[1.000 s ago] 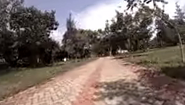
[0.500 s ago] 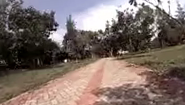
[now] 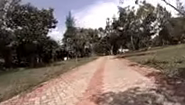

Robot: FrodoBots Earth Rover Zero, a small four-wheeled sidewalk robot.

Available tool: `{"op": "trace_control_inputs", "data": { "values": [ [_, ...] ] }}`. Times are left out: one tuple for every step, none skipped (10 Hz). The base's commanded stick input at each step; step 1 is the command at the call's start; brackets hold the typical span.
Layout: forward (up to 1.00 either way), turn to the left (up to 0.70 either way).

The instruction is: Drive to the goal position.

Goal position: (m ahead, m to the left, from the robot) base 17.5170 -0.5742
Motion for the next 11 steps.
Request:
{"op": "trace_control_inputs", "data": {
  "values": [
    [0.7, 0.0],
    [0.7, 0.0],
    [0.7, 0.0],
    [0.7, 0.0],
    [0.7, 0.0],
    [0.7, 0.0],
    [0.7, 0.0],
    [0.7, 0.0],
    [0.7, 0.0],
    [0.7, 0.0],
    [0.7, 0.0]
  ]
}}
